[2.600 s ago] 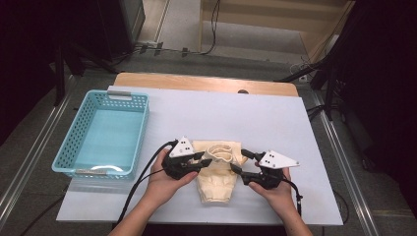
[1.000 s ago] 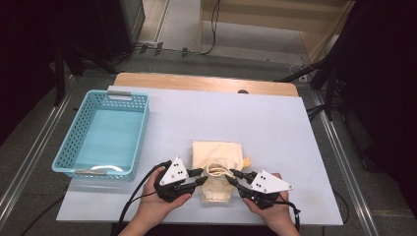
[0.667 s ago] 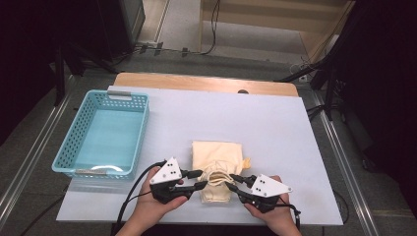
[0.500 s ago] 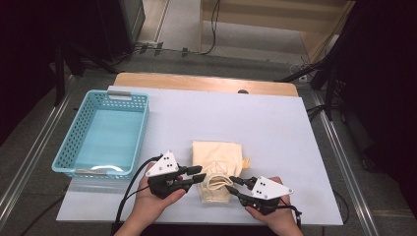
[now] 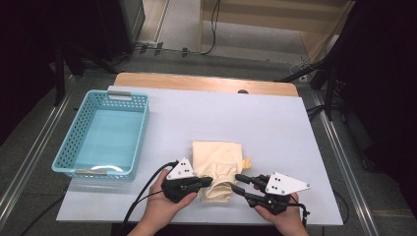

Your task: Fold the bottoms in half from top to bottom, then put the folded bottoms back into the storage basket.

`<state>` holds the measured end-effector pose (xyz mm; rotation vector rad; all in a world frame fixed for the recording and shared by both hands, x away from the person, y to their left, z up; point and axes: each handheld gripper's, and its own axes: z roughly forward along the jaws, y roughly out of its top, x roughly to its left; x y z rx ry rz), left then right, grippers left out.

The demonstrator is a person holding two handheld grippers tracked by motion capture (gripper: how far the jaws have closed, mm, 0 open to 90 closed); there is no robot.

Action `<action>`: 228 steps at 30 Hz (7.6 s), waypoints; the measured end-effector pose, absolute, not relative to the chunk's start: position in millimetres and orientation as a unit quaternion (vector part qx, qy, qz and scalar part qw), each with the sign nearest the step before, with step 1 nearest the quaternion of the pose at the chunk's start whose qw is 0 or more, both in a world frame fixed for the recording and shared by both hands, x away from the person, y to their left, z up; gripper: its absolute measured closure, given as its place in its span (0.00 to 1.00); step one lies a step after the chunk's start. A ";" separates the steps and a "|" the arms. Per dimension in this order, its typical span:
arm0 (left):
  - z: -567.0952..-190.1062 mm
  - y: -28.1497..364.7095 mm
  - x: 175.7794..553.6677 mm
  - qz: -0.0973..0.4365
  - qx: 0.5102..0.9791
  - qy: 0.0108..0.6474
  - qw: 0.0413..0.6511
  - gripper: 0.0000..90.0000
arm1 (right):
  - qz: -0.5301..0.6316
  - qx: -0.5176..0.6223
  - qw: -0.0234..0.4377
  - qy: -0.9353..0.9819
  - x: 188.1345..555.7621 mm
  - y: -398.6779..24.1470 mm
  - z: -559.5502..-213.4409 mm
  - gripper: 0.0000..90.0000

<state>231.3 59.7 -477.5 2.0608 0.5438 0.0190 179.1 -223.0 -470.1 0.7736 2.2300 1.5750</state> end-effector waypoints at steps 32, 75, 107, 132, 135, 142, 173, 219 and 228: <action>-485.4 61.8 217.9 0.007 0.861 0.212 0.463 0.99 | 0.448 0.324 0.149 0.820 172.8 -187.2 -508.2 0.98; -491.6 58.2 220.6 0.008 0.855 0.225 0.468 1.00 | 0.496 0.367 0.172 0.768 213.0 -231.0 -458.6 0.00; -493.0 58.6 221.3 0.003 0.853 0.228 0.469 1.00 | 0.485 0.384 0.168 0.767 246.3 -238.8 -462.0 0.00; -493.2 58.9 220.8 0.005 0.854 0.226 0.468 1.00 | 0.452 0.431 0.115 0.773 302.5 -240.2 -485.9 0.05; -493.3 59.0 220.8 0.005 0.855 0.226 0.468 1.00 | 0.446 0.435 0.104 0.775 306.8 -236.8 -491.8 0.05; -493.5 59.4 220.7 0.003 0.855 0.226 0.467 1.00 | 0.429 0.441 0.090 0.783 314.6 -228.5 -505.3 0.13; -494.8 59.2 220.9 -0.002 0.855 0.226 0.467 1.00 | 0.407 0.439 0.053 0.799 321.6 -225.1 -522.1 0.35; -499.1 66.8 228.5 0.006 0.842 0.302 0.447 0.25 | 0.480 0.443 0.128 0.747 242.3 -256.1 -506.6 0.79; -508.1 57.9 228.3 -0.013 0.851 0.309 0.424 0.23 | 0.482 0.441 0.135 0.745 230.4 -265.8 -505.5 0.79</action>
